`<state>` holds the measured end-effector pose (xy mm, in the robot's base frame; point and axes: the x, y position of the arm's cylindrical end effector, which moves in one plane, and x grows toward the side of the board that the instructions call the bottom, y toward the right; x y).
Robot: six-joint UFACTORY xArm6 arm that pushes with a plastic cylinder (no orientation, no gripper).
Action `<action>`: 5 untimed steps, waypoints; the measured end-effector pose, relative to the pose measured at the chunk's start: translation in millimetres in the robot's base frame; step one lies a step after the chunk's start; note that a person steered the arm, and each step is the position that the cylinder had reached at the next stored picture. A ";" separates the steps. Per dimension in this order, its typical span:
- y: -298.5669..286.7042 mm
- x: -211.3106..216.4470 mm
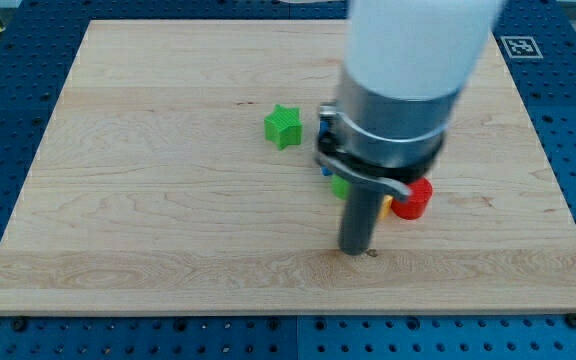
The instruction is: Move yourself to the left of the green star
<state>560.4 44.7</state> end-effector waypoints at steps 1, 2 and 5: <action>-44.1 -20.4; -79.7 -50.4; -113.4 -142.9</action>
